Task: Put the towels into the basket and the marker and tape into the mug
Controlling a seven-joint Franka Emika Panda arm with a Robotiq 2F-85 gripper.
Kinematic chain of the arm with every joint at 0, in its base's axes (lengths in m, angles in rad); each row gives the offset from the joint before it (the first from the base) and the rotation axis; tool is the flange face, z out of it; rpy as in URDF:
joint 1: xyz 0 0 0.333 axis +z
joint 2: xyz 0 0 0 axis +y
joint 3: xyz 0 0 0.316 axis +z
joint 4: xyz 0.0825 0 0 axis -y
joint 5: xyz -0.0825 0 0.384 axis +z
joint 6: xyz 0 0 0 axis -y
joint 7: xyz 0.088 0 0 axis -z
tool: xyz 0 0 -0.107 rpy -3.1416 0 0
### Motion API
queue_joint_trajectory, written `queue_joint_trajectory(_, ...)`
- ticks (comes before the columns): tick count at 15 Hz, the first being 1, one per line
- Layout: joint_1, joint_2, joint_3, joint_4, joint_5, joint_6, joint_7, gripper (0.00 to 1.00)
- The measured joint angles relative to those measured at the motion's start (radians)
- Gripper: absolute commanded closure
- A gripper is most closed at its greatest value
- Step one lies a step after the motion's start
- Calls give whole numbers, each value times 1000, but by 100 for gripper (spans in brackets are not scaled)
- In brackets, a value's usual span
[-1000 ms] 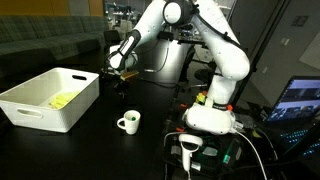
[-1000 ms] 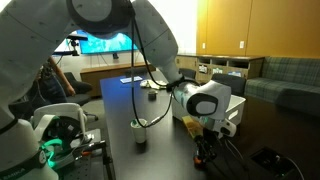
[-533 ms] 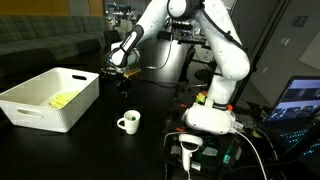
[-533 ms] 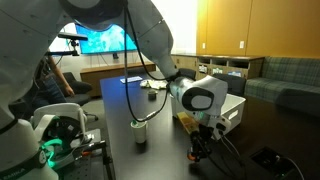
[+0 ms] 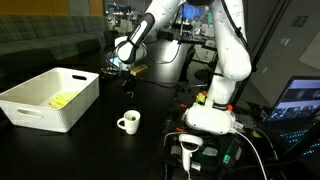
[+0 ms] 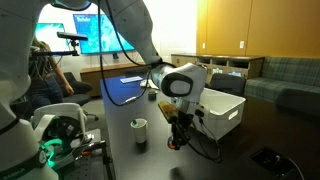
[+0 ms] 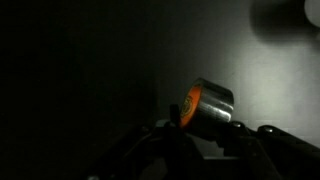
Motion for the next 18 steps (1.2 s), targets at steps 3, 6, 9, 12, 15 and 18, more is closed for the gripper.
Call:
queue_joint_trajectory(3, 53, -82, 27, -92, 0, 22, 49, 82)
queue_joint_trajectory(6, 115, -147, 62, -159, 0, 51, 118, 82)
queue_joint_trajectory(9, 174, -191, 92, -198, 0, 74, 181, 82)
queue_joint_trajectory(12, 220, -217, 113, -219, -4, 85, 229, 82)
queue_joint_trajectory(15, 255, -230, 121, -235, -37, 94, 271, 82)
queue_joint_trajectory(18, 277, -234, 124, -250, -93, 97, 302, 82)
